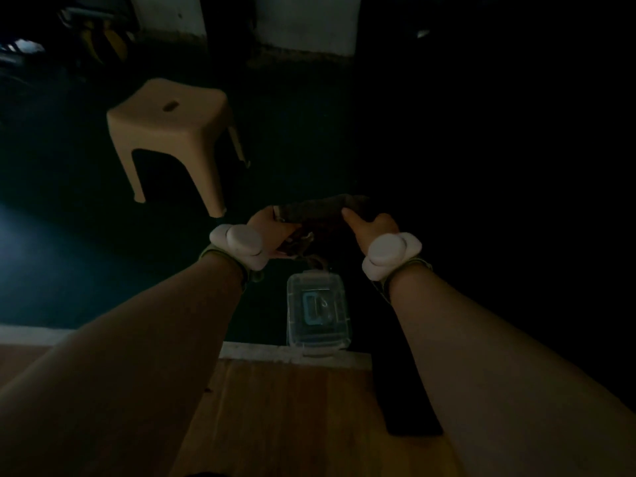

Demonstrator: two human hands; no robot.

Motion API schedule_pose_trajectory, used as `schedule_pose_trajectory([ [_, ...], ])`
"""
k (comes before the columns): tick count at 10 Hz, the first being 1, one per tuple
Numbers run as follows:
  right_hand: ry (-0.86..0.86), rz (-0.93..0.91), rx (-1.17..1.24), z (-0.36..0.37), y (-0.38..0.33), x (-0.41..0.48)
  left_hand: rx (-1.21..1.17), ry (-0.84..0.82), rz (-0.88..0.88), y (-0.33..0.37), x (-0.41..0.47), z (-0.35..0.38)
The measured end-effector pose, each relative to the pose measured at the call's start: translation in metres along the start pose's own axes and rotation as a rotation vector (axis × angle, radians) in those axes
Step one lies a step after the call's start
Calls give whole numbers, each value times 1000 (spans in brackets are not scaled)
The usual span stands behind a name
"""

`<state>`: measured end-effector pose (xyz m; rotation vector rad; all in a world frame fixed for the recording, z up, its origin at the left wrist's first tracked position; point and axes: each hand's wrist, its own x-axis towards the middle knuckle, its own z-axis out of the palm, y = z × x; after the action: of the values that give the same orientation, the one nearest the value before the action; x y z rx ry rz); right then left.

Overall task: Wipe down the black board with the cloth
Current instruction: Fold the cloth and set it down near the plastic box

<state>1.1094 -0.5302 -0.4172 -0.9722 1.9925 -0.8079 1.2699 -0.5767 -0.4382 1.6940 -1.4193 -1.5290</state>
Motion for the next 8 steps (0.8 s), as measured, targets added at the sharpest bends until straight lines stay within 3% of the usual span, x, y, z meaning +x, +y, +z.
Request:
schedule_pose_trajectory([
  [1, -66, 52, 102, 24, 36, 24, -310, -38, -22, -39, 16, 16],
  [2, -263, 158, 315, 39, 52, 36, -547, -89, -25, -57, 25, 27],
  [3, -364, 200, 505, 58, 72, 53, -603, -157, 23, -81, 33, 41],
  [6, -158, 167, 268, 70, 125, 77, -353, -290, -105, -123, 54, 63],
  [7, -89, 138, 152, 73, 138, 80, -310, -176, -119, -137, 62, 65],
  [8, -48, 131, 47, 80, 153, 84, -70, 61, -164, -158, 74, 64],
])
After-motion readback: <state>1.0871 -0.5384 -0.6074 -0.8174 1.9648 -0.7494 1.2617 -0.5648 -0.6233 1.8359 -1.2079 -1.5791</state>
